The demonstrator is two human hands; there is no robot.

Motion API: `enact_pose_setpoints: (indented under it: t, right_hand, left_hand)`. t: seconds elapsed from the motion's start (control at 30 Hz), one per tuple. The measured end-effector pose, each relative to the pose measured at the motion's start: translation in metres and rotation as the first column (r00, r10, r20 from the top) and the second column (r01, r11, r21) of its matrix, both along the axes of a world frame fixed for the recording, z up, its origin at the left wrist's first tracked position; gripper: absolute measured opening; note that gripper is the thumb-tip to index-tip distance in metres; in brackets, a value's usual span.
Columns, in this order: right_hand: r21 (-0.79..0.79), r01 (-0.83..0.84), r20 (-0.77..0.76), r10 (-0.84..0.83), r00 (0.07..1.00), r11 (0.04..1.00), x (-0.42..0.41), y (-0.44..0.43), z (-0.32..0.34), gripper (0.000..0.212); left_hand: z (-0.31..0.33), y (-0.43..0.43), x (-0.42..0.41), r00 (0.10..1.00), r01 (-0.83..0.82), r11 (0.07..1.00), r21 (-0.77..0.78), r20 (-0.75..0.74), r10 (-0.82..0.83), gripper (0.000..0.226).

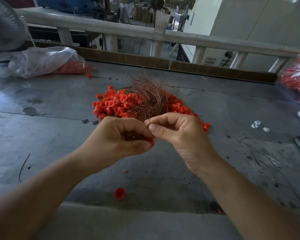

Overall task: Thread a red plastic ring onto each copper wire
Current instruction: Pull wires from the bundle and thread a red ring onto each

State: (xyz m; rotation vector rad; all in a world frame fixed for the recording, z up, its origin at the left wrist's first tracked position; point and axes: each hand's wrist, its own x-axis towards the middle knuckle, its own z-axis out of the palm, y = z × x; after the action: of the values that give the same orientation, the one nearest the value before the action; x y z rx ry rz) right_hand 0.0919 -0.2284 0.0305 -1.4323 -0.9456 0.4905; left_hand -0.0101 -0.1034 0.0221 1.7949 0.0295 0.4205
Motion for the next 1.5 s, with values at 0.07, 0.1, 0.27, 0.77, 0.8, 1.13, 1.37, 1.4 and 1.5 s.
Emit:
enact_pose_setpoints:
  t: [0.07, 0.1, 0.27, 0.77, 0.8, 1.13, 1.37, 1.4, 1.5]
  right_hand:
    - [0.012, -0.012, -0.008, 0.012, 1.000, 1.000, 0.001, 0.000, 0.001, 0.016]
    - [0.050, 0.003, 0.004, -0.004, 1.000, 0.999, 0.002, 0.000, 0.003, 0.018]
    - [0.286, 0.256, 0.265, -0.333, 0.905, 0.923, 0.017, -0.014, 0.017, 0.014]
    - [0.026, 0.183, 0.638, -0.157, 0.754, 0.983, 0.006, -0.011, 0.014, 0.008]
    - [0.021, 0.181, 0.632, -0.153, 0.760, 0.983, 0.005, -0.011, 0.014, 0.008]
    - [0.021, 0.195, 0.624, -0.166, 0.764, 0.980, -0.002, -0.010, 0.010, 0.008]
    - [0.016, 0.199, 0.627, -0.165, 0.762, 0.980, -0.006, -0.009, 0.009, 0.008]
    - [0.015, 0.200, 0.626, -0.166, 0.762, 0.980, -0.007, -0.009, 0.009, 0.009]
    - [0.007, 0.205, 0.626, -0.164, 0.763, 0.979, -0.008, -0.009, 0.009, 0.009]
  left_hand:
    - [0.000, -0.001, 0.000, 1.000, 0.005, 1.000, 0.006, -0.010, -0.005, 0.017]
    - [0.000, -0.002, -0.001, 1.000, 0.005, 1.000, -0.015, -0.007, -0.005, 0.017]
    - [0.001, 0.002, -0.001, 0.995, -0.086, 0.977, -0.196, 0.038, 0.095, 0.020]
    - [0.002, 0.001, -0.002, 0.994, -0.043, 0.971, -0.233, 0.090, 0.066, 0.024]
    - [0.003, 0.001, -0.002, 0.994, -0.035, 0.973, -0.226, 0.090, 0.057, 0.022]
    - [0.005, -0.001, -0.003, 0.990, -0.032, 0.959, -0.282, 0.120, 0.068, 0.025]
    - [0.006, -0.001, -0.002, 0.985, -0.084, 0.966, -0.245, 0.128, 0.118, 0.023]
    - [0.006, -0.001, -0.002, 0.983, -0.092, 0.964, -0.249, 0.132, 0.128, 0.024]
    - [0.004, -0.001, -0.002, 0.981, -0.093, 0.959, -0.267, 0.138, 0.133, 0.023]
